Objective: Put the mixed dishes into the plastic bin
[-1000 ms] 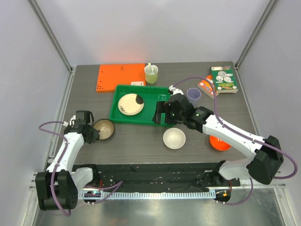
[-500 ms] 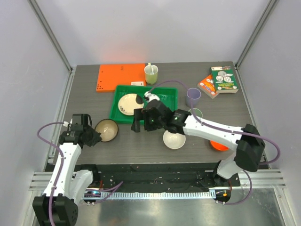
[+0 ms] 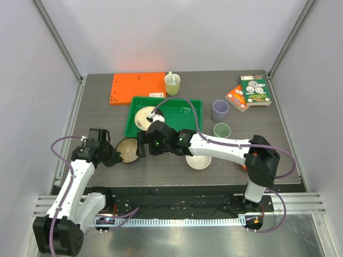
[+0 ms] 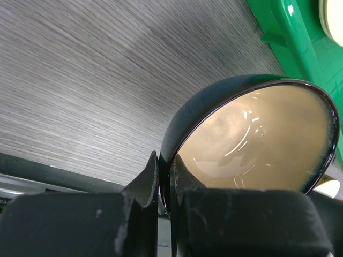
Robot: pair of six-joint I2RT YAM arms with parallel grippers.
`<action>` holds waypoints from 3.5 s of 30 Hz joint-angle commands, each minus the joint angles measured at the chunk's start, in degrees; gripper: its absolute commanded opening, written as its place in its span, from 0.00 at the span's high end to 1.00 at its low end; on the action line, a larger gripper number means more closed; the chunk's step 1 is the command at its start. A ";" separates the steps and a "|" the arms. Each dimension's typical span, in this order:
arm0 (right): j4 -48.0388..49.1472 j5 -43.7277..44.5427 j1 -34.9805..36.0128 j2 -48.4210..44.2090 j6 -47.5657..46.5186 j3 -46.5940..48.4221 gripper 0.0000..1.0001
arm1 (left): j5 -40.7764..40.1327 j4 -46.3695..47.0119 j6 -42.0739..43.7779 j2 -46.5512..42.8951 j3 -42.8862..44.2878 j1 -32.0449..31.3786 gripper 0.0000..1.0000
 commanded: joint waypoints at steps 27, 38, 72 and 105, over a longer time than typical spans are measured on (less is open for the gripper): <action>1.45 2.75 0.19 11.06 3.29 8.04 0.32 | 6.28 7.54 -2.15 -1.99 2.63 -2.24 1.00; 1.98 2.76 0.19 10.27 2.94 6.80 0.45 | 2.51 3.68 -0.49 -2.26 5.18 -2.24 1.00; 5.23 1.79 -1.04 -2.38 -1.11 -6.73 0.99 | -11.63 -5.28 5.84 -7.71 12.82 -2.32 0.40; -14.98 -2.16 -21.52 27.39 -14.38 43.70 0.99 | -10.94 -3.62 2.42 -10.87 12.21 -2.41 0.24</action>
